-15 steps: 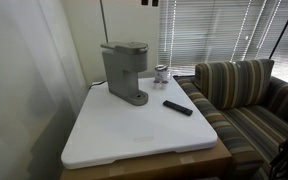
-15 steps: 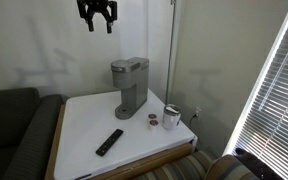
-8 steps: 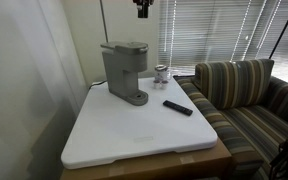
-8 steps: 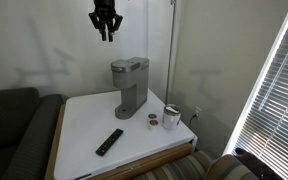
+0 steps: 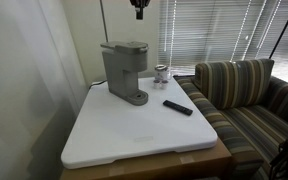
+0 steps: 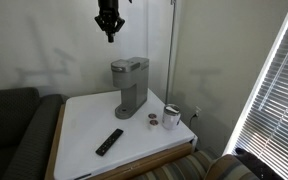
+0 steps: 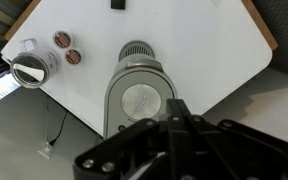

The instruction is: Open the coffee maker

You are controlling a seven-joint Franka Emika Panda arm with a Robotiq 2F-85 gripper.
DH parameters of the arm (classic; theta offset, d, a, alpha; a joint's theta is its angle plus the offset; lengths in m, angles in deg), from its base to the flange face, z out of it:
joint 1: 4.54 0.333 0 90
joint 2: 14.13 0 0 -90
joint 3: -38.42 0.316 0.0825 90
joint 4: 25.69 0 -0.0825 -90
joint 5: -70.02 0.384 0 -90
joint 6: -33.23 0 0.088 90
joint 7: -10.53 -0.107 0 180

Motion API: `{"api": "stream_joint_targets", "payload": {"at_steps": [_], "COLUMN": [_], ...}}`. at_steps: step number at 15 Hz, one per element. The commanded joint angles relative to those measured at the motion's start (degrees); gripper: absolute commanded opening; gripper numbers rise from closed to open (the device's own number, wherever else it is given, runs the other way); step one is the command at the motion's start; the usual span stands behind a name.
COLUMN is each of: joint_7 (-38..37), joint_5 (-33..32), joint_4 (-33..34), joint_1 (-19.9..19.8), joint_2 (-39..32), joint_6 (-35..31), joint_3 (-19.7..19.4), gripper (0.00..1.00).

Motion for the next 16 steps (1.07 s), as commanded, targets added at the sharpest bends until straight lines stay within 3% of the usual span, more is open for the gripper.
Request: {"api": "stream_joint_targets", "payload": {"at_steps": [1,8,16], "joint_7": [-1.28,-4.25,-8.02], "joint_5": [0.20,-0.16,-2.47], "joint_4": [6.27,12.61,17.30], "joint_1": [0.19,0.30,1.67], "joint_2": [-4.13,-9.88,-13.08], "joint_6": [4.08,8.24,1.98], "joint_3": [-0.09,-0.46,-2.02], "gripper": [0.00,0.00,0.00]}}
